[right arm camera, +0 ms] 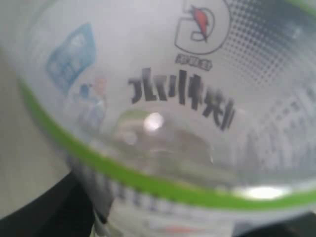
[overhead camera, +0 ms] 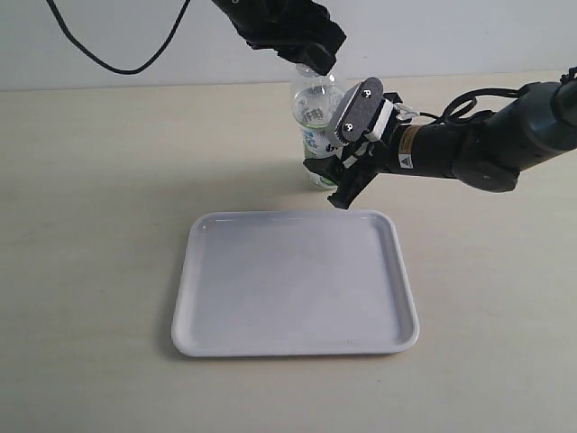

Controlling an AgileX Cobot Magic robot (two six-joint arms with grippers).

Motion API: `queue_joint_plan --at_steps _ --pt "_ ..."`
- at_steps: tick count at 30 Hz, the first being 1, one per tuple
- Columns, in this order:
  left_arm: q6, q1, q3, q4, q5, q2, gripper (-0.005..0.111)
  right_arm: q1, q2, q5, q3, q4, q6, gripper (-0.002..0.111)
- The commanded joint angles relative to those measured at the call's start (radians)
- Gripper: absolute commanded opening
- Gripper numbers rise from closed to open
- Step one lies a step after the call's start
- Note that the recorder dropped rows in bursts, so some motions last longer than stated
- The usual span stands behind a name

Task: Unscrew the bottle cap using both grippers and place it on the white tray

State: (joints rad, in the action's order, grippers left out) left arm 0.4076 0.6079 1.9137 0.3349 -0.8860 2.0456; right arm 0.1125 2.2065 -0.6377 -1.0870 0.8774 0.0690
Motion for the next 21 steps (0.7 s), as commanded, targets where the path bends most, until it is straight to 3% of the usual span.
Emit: queue_joint_plan --at_steps 1,6,11,13,18,21 --pt "-0.063 -0.001 0.046 0.033 0.005 -0.020 0.000 -0.007 0.041 0.226 0.020 0.035 -0.021 0.000" --pt "-0.127 -0.001 0.046 -0.010 -0.009 -0.020 0.000 -0.007 0.041 0.223 0.020 0.035 -0.019 0.000" --pt "-0.036 -0.001 0.046 -0.013 0.001 -0.020 0.001 -0.007 0.041 0.223 0.020 0.035 -0.019 0.000" --pt "-0.020 -0.001 0.046 -0.013 0.001 -0.020 0.009 -0.007 0.041 0.223 0.020 0.035 -0.019 0.000" --pt "-0.022 -0.001 0.046 -0.011 0.003 -0.020 0.045 -0.007 0.041 0.223 0.020 0.035 -0.019 0.000" --pt "-0.022 -0.001 0.046 -0.011 0.005 -0.016 0.049 -0.007 0.041 0.223 0.020 0.035 -0.019 0.000"
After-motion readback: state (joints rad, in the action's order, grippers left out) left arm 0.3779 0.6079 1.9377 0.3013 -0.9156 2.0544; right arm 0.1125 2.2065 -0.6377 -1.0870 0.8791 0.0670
